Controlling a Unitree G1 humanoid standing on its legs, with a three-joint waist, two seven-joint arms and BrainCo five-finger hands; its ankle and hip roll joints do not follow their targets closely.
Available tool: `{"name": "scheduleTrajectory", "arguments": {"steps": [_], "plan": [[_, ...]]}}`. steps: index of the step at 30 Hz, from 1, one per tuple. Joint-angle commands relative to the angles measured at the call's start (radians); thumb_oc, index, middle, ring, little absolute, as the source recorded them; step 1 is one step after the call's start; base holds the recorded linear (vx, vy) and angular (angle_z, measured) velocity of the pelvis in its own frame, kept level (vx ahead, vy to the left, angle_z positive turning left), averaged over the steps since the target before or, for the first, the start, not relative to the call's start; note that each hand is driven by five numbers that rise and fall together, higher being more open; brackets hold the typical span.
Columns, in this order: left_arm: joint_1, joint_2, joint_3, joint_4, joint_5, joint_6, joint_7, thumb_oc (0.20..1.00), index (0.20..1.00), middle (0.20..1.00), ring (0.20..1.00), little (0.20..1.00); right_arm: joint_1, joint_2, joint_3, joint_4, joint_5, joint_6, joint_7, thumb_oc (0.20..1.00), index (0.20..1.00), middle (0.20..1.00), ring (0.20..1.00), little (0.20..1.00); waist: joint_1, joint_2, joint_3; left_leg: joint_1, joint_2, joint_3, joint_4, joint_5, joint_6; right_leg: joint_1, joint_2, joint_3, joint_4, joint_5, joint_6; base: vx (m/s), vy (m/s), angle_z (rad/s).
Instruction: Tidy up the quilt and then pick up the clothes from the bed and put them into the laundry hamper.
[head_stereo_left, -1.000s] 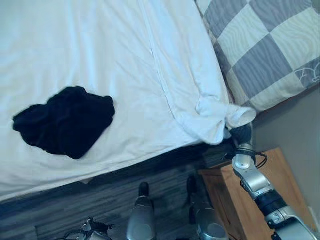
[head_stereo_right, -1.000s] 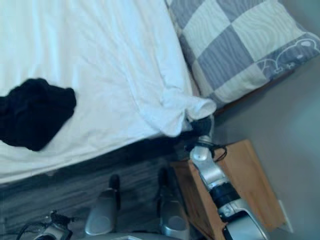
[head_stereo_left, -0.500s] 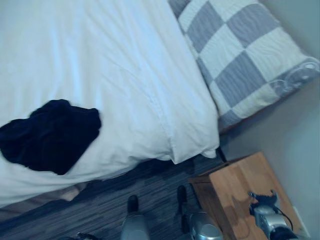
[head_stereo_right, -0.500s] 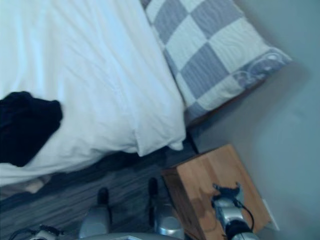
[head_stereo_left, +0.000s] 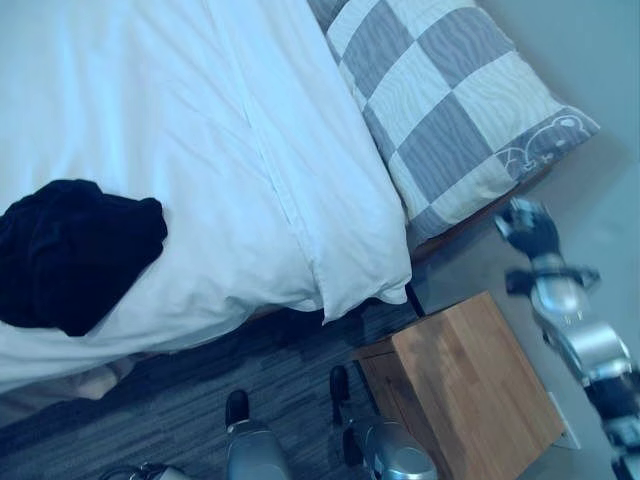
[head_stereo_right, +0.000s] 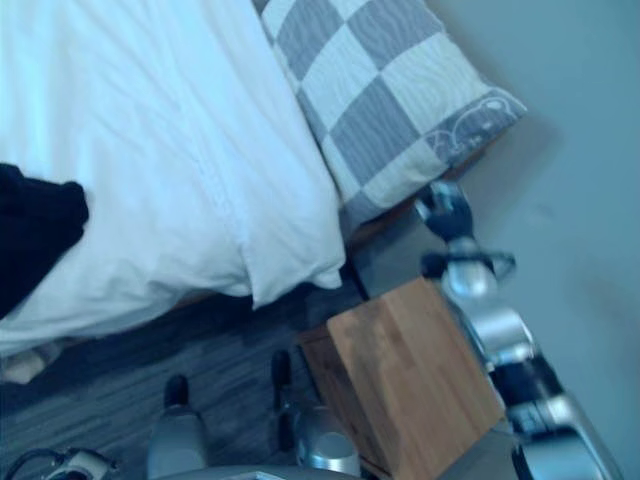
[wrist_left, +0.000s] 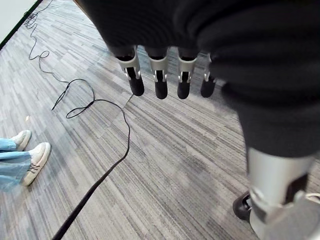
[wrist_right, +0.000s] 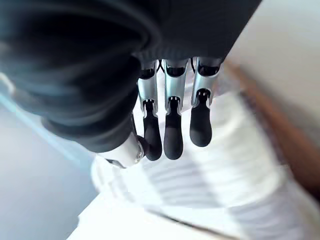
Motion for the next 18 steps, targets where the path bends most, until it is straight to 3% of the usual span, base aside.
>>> {"name": "scheduleTrajectory", "arguments": {"steps": [1,4,7,8,11,12,14,18], "plan": [[-0.031,0.055,0.003,0.054,-0.121,0.05,0.043,1.0,1.0,1.0,1.0,1.0,-0.186,-0.048,0.034,0.052,-0.002,0.059,-0.018,0.2,0.2,0.2,0.2,0.2,0.072,0.01,0.054,0.006,-0.013,-0.03,-0.08,0.013,0.061,0.077,-0.009,-0.017,0.049,-0.073,0.064,0.08,-0.155,0.09],[-0.041,0.075,0.022,0.074,-0.2,0.046,0.067,1.0,1.0,1.0,1.0,1.0,-0.302,-0.031,0.075,0.139,-0.018,0.104,-0.044,0.2,0.2,0.2,0.2,0.2,0.107,-0.007,0.073,-0.023,-0.006,-0.049,-0.075,0.02,0.057,0.07,-0.002,-0.033,0.042,-0.066,0.064,0.09,-0.243,0.22],[-0.037,0.1,0.062,0.088,-0.286,-0.011,0.066,1.0,1.0,1.0,1.0,1.0,-0.439,-0.015,0.132,0.377,-0.103,0.143,-0.1,0.2,0.2,0.2,0.2,0.2,0.163,-0.018,0.099,-0.076,-0.002,-0.085,-0.076,0.038,0.048,0.058,0.003,-0.069,0.029,-0.064,0.065,0.02,-0.26,0.48],[-0.021,0.113,0.078,0.107,-0.248,-0.102,0.012,1.0,1.0,1.0,1.0,1.0,-0.564,-0.012,0.198,0.688,-0.024,0.133,-0.126,0.2,0.2,0.2,0.2,0.2,0.216,0.003,0.13,-0.126,-0.009,-0.122,-0.102,0.065,0.033,0.034,0.003,-0.107,0.014,-0.067,0.062,-0.11,-0.274,0.55],[0.012,0.107,0.066,0.107,-0.237,-0.192,-0.007,1.0,1.0,1.0,1.0,1.0,-0.62,-0.006,0.223,0.857,0.041,0.132,-0.134,0.2,0.2,0.2,0.2,0.2,0.247,0.038,0.159,-0.155,-0.026,-0.153,-0.118,0.079,0.026,0.006,-0.004,-0.13,0.019,-0.073,0.06,-0.09,-0.071,0.39],[0.016,0.106,0.066,0.103,-0.232,-0.204,-0.009,1.0,1.0,1.0,1.0,1.0,-0.621,-0.007,0.223,0.878,0.044,0.123,-0.133,0.2,0.2,0.2,0.2,0.2,0.25,0.044,0.163,-0.161,-0.03,-0.157,-0.119,0.08,0.027,0.0,-0.007,-0.134,0.022,-0.074,0.06,-0.18,0.029,0.19],[0.042,0.082,0.048,0.072,-0.219,-0.265,-0.017,1.0,1.0,1.0,1.0,1.0,-0.591,-0.011,0.21,0.93,0.1,0.074,-0.12,0.2,0.2,0.2,0.2,0.2,0.253,0.09,0.188,-0.199,-0.049,-0.17,-0.115,0.084,0.029,-0.049,-0.024,-0.15,0.044,-0.082,0.058,-0.22,0.08,0.11],[0.056,0.06,0.032,0.039,-0.2,-0.286,-0.011,1.0,1.0,1.0,1.0,1.0,-0.514,0.014,0.171,0.889,0.105,0.004,-0.13,0.2,0.2,0.2,0.2,0.2,0.23,0.115,0.194,-0.216,-0.057,-0.157,-0.103,0.079,0.032,-0.09,-0.031,-0.146,0.065,-0.082,0.051,-0.15,0.098,0.01]]}}
